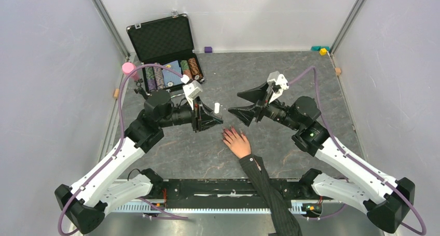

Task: Paint the nails
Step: Unscrew the nail polish bottle.

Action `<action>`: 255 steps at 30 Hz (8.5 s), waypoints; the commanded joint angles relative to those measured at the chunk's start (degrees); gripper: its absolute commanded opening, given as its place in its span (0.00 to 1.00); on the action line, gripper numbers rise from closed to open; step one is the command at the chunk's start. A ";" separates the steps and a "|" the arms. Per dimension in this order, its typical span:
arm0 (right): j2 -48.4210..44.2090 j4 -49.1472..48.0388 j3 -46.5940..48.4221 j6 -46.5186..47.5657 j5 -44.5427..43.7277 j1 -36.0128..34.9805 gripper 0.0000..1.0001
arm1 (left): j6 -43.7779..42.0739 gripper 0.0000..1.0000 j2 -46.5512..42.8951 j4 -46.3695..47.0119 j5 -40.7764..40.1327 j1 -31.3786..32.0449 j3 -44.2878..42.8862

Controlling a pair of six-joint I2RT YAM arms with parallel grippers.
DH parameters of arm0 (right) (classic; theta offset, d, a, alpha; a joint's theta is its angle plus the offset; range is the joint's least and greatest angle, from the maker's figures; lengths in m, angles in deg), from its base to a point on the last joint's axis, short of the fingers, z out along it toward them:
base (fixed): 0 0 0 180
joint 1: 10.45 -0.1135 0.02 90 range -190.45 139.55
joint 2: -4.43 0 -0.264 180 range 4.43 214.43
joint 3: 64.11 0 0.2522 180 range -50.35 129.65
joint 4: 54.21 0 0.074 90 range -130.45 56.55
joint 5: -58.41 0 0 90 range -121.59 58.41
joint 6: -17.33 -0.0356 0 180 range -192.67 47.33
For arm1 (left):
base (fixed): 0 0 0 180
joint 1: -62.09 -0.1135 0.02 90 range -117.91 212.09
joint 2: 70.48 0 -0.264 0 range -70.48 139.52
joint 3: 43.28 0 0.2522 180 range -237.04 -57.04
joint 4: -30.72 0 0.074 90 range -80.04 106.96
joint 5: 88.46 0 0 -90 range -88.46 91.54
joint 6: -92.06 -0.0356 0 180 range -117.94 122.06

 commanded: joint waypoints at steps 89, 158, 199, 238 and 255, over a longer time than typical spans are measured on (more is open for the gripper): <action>5.76 -18.52 1.60 -1.63 21.61 -5.40 0.15 | -0.39 0.02 -0.06 4.87 26.08 -0.08 -2.47; 20.17 23.57 24.21 -4.16 -10.70 -8.87 0.36 | 2.11 0.02 -0.42 9.92 -13.29 -0.08 5.97; 12.48 11.28 24.04 4.88 22.64 -5.09 0.25 | 10.69 0.02 -1.61 20.57 23.96 -0.08 5.26; 15.58 25.57 25.43 -0.50 -13.46 -9.22 0.54 | 0.13 0.02 -2.31 3.10 -13.63 -0.05 3.43; 17.13 22.21 22.82 -3.86 -13.01 -10.80 0.48 | 0.36 0.02 -2.09 2.84 -13.46 -0.07 3.52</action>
